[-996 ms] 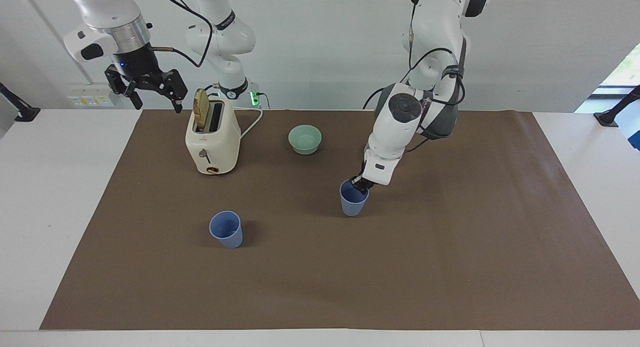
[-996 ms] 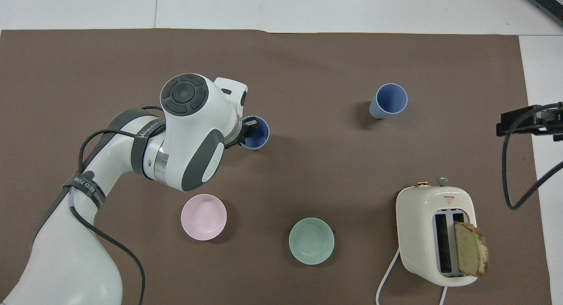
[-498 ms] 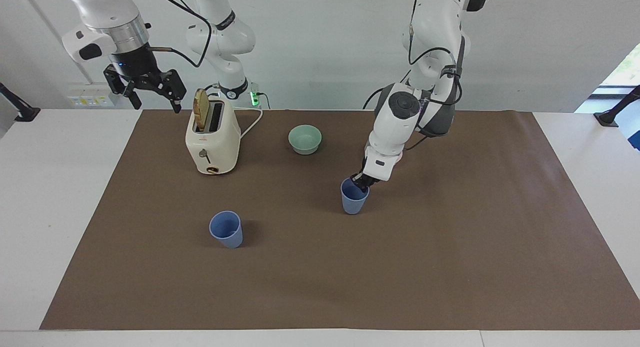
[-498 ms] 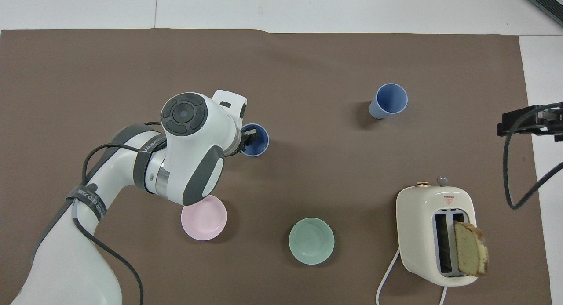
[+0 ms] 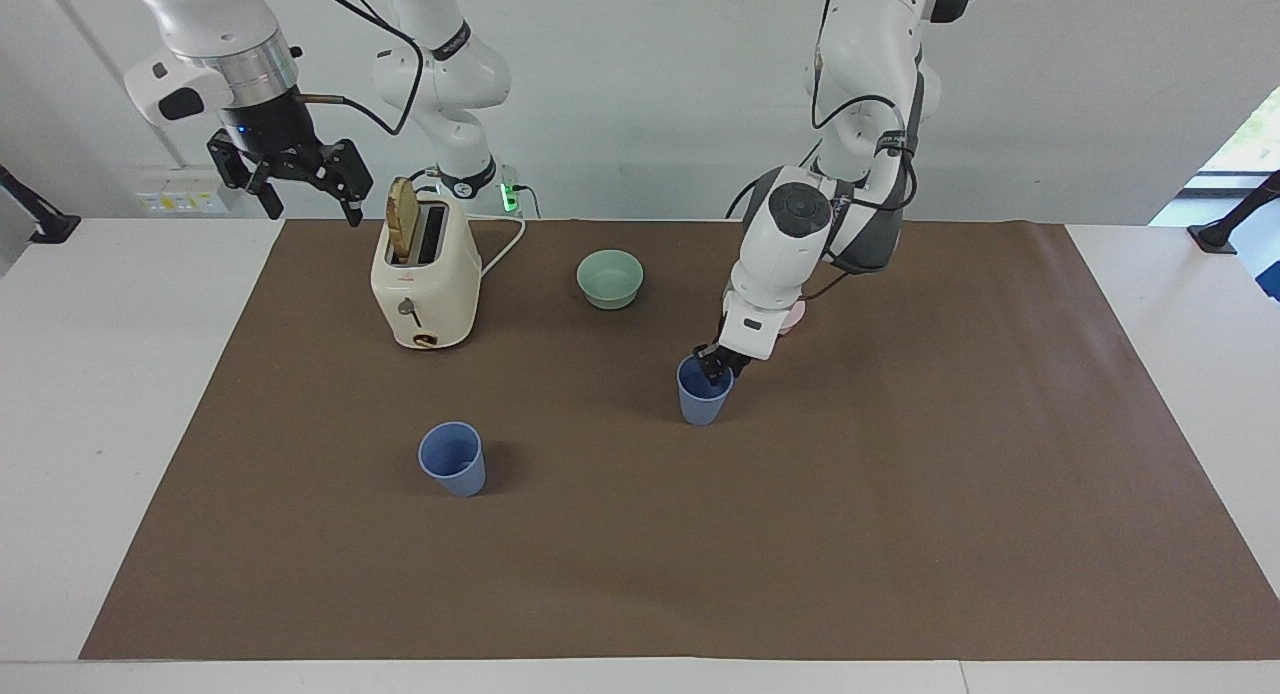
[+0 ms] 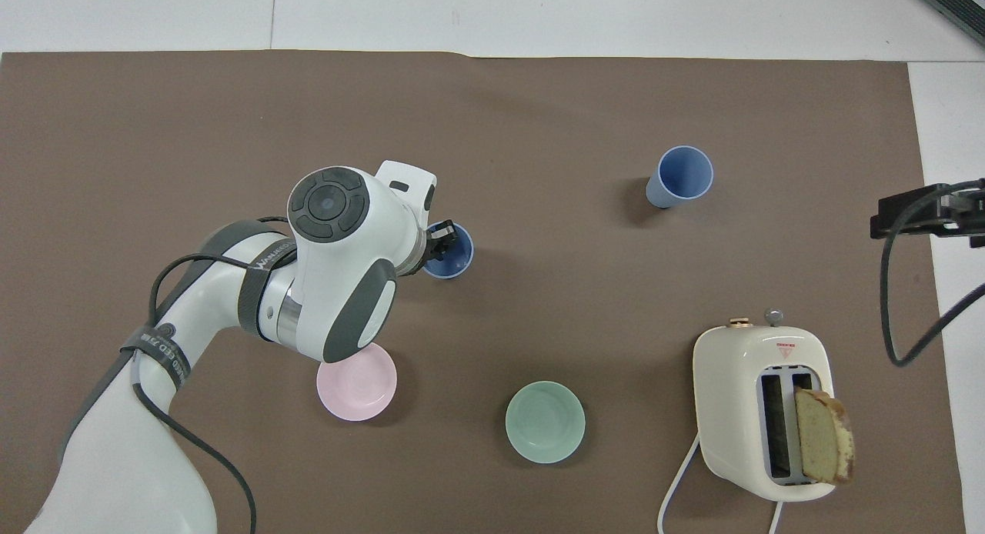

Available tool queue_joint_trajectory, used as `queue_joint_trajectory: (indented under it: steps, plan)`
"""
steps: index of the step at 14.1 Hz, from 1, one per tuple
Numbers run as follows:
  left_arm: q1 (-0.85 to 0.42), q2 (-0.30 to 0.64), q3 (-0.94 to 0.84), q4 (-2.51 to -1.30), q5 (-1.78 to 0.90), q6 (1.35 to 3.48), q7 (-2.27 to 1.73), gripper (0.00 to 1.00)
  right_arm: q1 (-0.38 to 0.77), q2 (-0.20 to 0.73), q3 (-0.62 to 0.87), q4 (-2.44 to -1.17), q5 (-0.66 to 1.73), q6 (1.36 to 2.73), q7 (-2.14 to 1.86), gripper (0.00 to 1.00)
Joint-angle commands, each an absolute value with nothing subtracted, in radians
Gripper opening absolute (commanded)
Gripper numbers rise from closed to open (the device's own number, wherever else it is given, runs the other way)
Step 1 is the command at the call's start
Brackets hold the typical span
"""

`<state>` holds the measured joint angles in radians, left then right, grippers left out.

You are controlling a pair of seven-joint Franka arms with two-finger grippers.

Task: Stack blue cups with both arms
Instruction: 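Set the blue cup down and open the left gripper, then retract the left gripper while the right gripper reaches the far blue cup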

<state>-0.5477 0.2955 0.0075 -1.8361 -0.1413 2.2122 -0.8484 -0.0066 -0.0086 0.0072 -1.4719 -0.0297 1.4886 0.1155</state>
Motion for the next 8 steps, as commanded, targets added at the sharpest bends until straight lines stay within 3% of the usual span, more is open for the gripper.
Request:
queue_joint_trajectory:
  steps: [1,8]
  plan:
    - [-0.543,0.259,0.034,-1.829,-0.129,2.186,-0.839,1.0,-0.021,-0.034,0.014,-1.503,-0.028,1.5,0.075,1.0]
    - [-0.287,0.117,0.034,-1.825,-0.098,2.004,-0.45,1.0,-0.017,-0.018,0.017,-1.496,-0.028,1.529,0.074,1.0]
